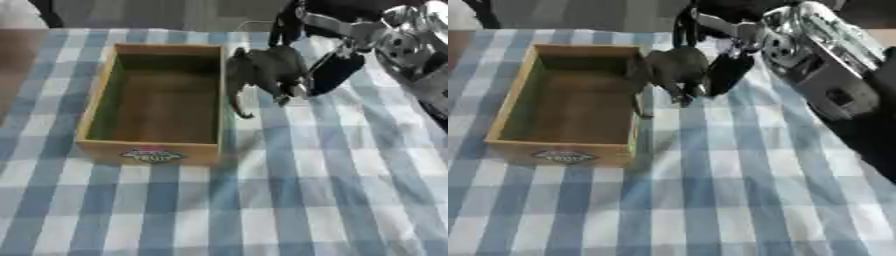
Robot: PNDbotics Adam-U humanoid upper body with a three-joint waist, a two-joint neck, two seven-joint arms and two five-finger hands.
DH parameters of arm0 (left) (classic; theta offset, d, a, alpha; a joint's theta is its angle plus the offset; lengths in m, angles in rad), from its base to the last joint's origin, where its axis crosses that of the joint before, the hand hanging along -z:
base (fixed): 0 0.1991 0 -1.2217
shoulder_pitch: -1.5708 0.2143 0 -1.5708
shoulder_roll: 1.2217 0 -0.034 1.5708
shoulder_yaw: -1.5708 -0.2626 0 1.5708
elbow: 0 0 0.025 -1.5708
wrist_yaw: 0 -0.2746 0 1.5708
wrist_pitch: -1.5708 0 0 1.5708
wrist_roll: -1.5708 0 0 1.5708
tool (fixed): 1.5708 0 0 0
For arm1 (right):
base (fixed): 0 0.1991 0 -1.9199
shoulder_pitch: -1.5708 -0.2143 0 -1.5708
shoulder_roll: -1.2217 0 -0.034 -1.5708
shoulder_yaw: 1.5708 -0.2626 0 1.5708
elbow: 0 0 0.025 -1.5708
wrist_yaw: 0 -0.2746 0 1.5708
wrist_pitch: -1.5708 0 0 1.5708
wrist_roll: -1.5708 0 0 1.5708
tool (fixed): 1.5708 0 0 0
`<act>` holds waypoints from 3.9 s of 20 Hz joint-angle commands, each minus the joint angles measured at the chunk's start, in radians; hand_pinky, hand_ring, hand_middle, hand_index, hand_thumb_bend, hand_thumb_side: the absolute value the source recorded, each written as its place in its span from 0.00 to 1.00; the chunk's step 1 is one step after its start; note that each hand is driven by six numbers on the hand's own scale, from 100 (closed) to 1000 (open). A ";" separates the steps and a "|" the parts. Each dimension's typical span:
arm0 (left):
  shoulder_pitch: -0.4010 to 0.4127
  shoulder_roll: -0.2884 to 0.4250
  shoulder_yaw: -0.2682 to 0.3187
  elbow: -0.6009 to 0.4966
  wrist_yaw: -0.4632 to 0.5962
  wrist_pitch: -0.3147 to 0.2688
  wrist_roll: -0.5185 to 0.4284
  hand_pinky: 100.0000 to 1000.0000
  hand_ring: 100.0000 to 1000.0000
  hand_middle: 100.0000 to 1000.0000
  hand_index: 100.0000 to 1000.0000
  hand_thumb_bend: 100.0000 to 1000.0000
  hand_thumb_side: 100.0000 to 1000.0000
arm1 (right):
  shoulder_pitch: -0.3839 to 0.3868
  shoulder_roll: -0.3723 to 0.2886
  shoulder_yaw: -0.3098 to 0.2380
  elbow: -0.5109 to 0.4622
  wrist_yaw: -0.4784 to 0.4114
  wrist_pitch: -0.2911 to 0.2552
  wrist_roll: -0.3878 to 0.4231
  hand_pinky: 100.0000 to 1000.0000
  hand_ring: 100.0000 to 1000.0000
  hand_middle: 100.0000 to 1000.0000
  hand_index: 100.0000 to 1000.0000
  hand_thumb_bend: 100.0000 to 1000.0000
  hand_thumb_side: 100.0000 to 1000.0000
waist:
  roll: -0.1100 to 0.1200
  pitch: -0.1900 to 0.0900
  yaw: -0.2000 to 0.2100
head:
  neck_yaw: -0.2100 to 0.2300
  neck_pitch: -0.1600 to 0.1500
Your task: Pick up objects on the table and place them in the box.
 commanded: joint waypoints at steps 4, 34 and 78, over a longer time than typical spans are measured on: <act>-0.009 0.022 -0.002 -0.019 0.001 -0.001 -0.006 0.80 0.81 0.75 0.72 0.00 0.57 | -0.109 0.082 0.000 0.124 0.056 -0.027 0.005 0.63 0.65 0.17 0.31 0.00 0.06 | -0.003 -0.025 0.010 | -0.009 -0.002; -0.046 -0.001 -0.017 -0.019 0.017 -0.010 -0.022 0.80 0.81 0.75 0.72 0.00 0.57 | -0.256 0.517 -0.059 0.711 0.318 -0.138 -0.147 0.61 0.62 0.15 0.29 0.00 0.04 | -0.019 0.014 0.082 | -0.073 -0.049; -0.035 -0.002 -0.012 -0.019 0.017 -0.003 -0.025 0.81 0.81 0.75 0.72 0.00 0.57 | -0.235 0.463 -0.123 0.509 0.207 -0.187 0.005 0.70 0.82 0.59 0.74 0.31 0.15 | 0.007 0.001 0.063 | -0.058 -0.030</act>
